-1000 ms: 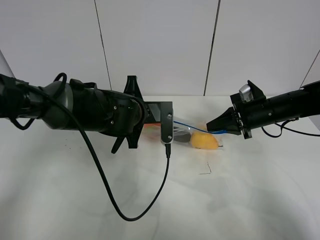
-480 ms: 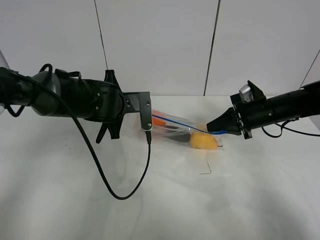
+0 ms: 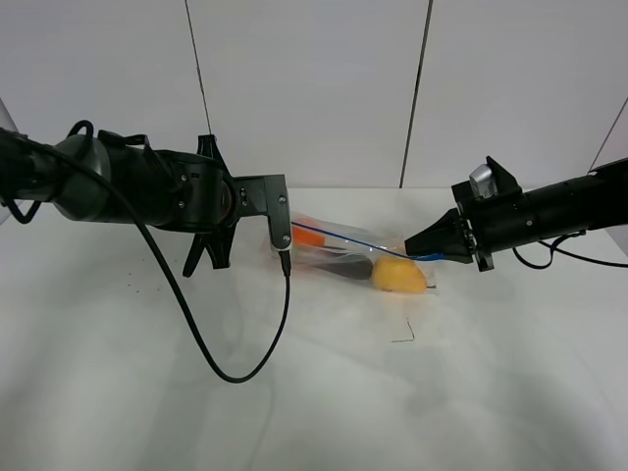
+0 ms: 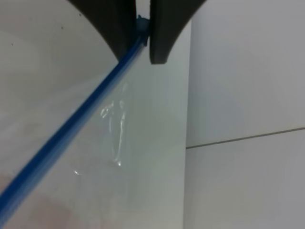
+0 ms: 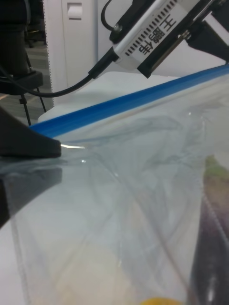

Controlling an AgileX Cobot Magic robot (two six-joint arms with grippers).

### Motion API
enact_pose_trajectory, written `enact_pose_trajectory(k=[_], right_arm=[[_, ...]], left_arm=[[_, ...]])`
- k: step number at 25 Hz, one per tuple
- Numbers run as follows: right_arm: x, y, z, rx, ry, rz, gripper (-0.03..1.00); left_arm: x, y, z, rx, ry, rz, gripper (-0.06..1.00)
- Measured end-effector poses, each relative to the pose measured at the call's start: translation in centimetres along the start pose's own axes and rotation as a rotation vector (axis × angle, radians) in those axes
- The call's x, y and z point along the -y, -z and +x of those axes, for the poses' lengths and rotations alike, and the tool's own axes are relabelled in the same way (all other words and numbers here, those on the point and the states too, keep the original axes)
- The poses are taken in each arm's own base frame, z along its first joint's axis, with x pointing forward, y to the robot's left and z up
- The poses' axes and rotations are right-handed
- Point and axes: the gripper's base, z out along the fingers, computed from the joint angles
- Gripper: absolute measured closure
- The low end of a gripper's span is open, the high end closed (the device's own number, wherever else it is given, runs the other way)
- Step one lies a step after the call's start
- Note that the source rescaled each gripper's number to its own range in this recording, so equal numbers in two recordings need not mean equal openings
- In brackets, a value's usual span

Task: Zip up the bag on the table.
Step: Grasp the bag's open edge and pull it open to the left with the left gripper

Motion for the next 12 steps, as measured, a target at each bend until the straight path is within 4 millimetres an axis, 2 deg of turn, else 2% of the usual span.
enact_pose_trajectory(k=[2,4,6,9,10,12], right_arm=[[0.0,0.0,0.0,0.000,0.000,0.000,0.97],[0.1,0.0,0.1,-0.008,0.004,0.007,0.97],[0.2,0.1,0.2,-0.016,0.008,0.018,0.97],[0.2,0.1,0.2,-0.021,0.011,0.022,0.97],[0.3,0.1,0.2,-0.022,0.011,0.023,0.97],[0.3,0.1,0.2,-0.024,0.012,0.024,0.97]], left_arm=[[0.0,0.0,0.0,0.000,0.001,0.001,0.94],[0.0,0.0,0.2,-0.018,0.003,-0.002,0.87],[-0.2,-0.2,0.9,-0.055,0.018,-0.003,0.70],[-0.1,-0.3,1.2,-0.069,0.065,0.015,0.36],[-0.1,-0.3,1.1,-0.063,0.088,0.021,0.28],[-0.1,-0.2,1.1,-0.055,0.142,0.027,0.20]])
